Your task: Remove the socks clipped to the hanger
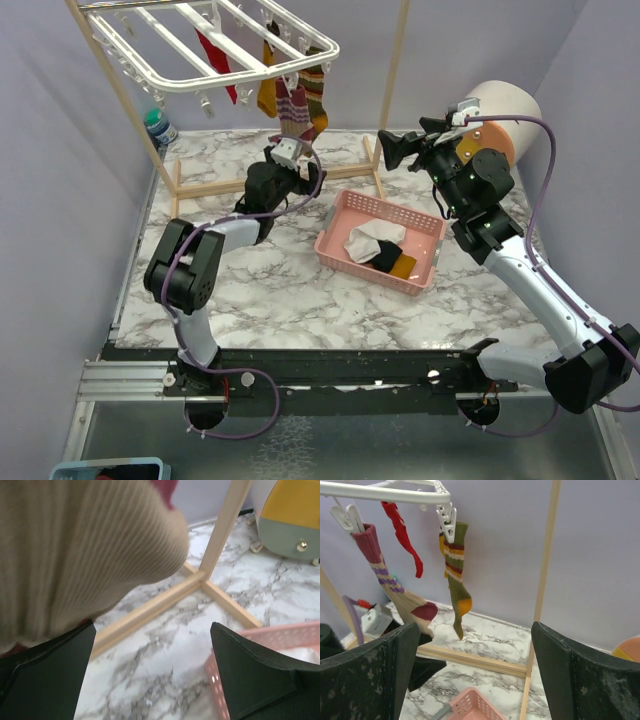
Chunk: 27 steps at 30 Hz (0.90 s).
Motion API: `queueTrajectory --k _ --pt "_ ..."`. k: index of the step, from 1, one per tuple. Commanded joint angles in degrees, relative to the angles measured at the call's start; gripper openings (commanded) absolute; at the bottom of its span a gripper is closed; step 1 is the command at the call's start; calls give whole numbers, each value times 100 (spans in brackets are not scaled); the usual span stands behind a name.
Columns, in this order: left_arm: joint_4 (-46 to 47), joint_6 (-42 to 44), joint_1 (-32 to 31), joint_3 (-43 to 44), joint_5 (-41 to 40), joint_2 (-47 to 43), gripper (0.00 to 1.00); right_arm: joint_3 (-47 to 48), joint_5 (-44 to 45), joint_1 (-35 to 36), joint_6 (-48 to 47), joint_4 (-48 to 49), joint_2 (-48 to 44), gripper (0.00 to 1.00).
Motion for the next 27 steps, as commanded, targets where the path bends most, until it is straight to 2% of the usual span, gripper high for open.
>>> queueTrajectory --k 1,5,8,12,18,19,21,22,23,24,27 --pt "726 -119 27 -1026 -433 -895 99 -137 -124 9 52 -13 15 100" --pt "1314 -95 27 -1779 -795 -1351 99 -144 -130 3 111 8 28 100" --pt "1642 -77 27 -1949 -821 -1458 99 -141 -310 4 131 -3 20 100" --pt "1787 -66 27 -1721 -703 -1356 99 -123 -312 3 124 -52 -19 100" --pt "1805 198 43 -1104 -1148 -904 99 -139 -334 3 94 -111 -99 100" --pt "1813 215 68 -934 -1056 -756 93 -140 -342 7 94 -109 -95 100" --pt "1851 47 174 -538 -591 -410 68 -127 -357 8 99 -116 -75 100" --pt "1906 -110 263 -327 -221 -236 46 -112 -365 8 99 -127 -77 100" --pt "1925 -310 341 -126 159 -64 10 -95 -367 7 95 -155 -81 100" --pt "1973 -498 411 62 550 64 0 -77 -354 5 78 -178 -96 100" --pt "2130 -929 565 408 1683 275 0 -76 -269 7 12 -255 -163 100"
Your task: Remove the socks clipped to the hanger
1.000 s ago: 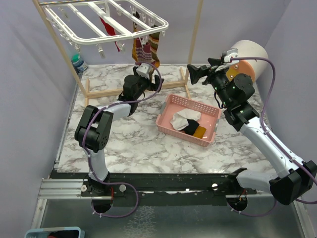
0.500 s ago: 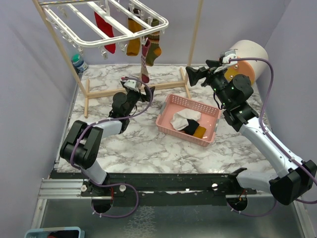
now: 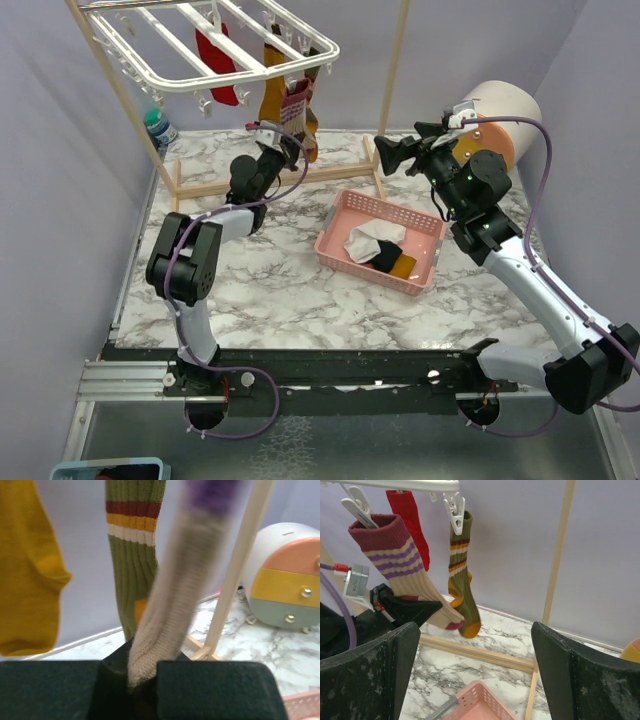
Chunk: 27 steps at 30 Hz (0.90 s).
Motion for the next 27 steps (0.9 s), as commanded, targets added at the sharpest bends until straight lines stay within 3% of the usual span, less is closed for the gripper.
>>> queueTrajectory --k 1,7,14,19,24,27 --pt "385 -867 278 467 1995 311 0 14 -19 3 -104 -239 -182 100" --pt "628 -1397 417 -277 2857 -321 0 111 -375 6 -79 -264 -75 100" --pt "195 -1544 418 -1230 3291 -1616 0 547 -1359 279 37 -55 315 100" --pt "-294 -1423 418 -1613 3413 -2342 0 1024 -2402 345 456 375 882 100" --pt "-655 -1425 418 -1802 3571 -2735 0 2106 -3860 345 792 419 1857 100" --pt "-737 -1475 418 -1949 3688 -2905 0 2481 -4223 345 1021 648 2307 100"
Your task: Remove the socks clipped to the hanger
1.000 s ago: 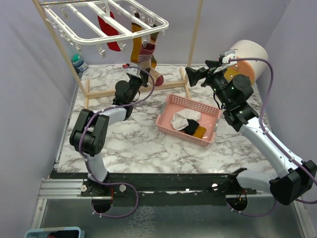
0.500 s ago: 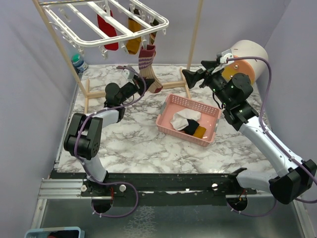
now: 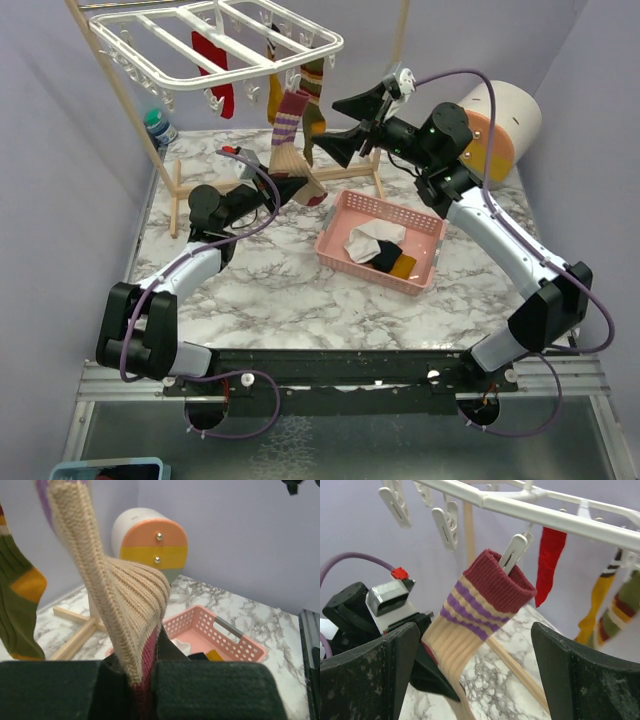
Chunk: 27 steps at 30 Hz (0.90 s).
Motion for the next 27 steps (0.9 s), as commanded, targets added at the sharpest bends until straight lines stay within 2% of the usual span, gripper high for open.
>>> queueTrajectory --k 1,10,19,27 --pt "-370 -84 8 -275 416 -266 0 516 -1181 0 498 459 596 100" --pt "-538 -228 8 -496 781 -525 0 972 -1168 -2 909 1278 1352 100" --pt "-604 -220 9 -522 937 -476 0 1971 -1546 32 1744 1963 2156 100" --pt "-655 -220 9 -523 952 -477 0 2265 -1493 378 1769 1868 2426 99"
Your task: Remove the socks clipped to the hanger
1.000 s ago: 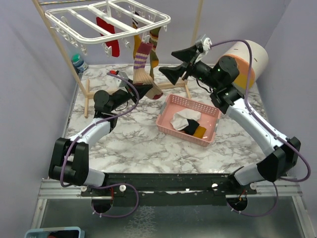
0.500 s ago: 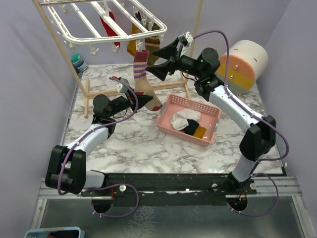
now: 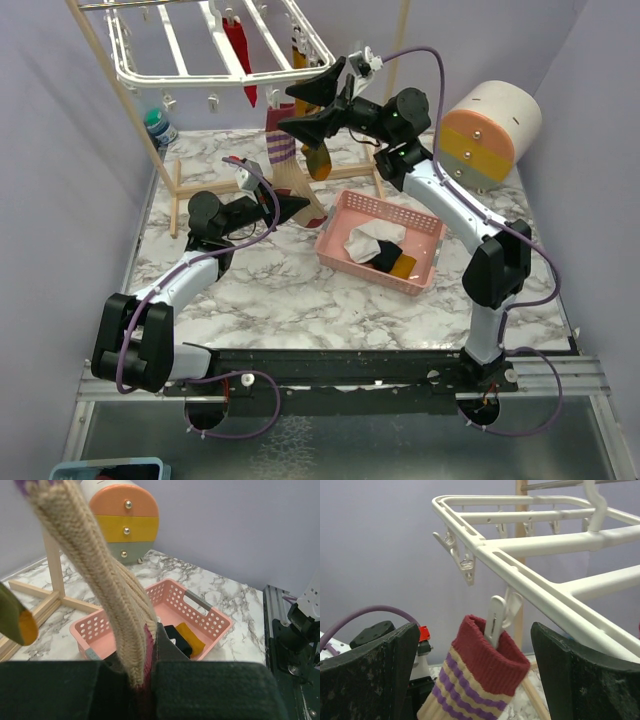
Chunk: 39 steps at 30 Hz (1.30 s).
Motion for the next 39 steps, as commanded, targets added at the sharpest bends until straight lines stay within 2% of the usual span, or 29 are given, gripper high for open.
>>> queueTrajectory --k 1,7,16,23,39 --pt "-104 -27 9 -20 205 -53 0 77 -102 245 91 100 126 99" --pt "-140 -35 9 2 237 -53 0 -209 129 415 143 283 110 99" --pt "-183 -54 9 6 297 -52 0 -42 430 506 77 133 270 99" --pt "-245 -27 5 32 353 -45 0 -853 1215 564 -148 234 -10 99" --pt "-276 -62 4 73 448 32 0 -131 819 566 259 801 544 99"
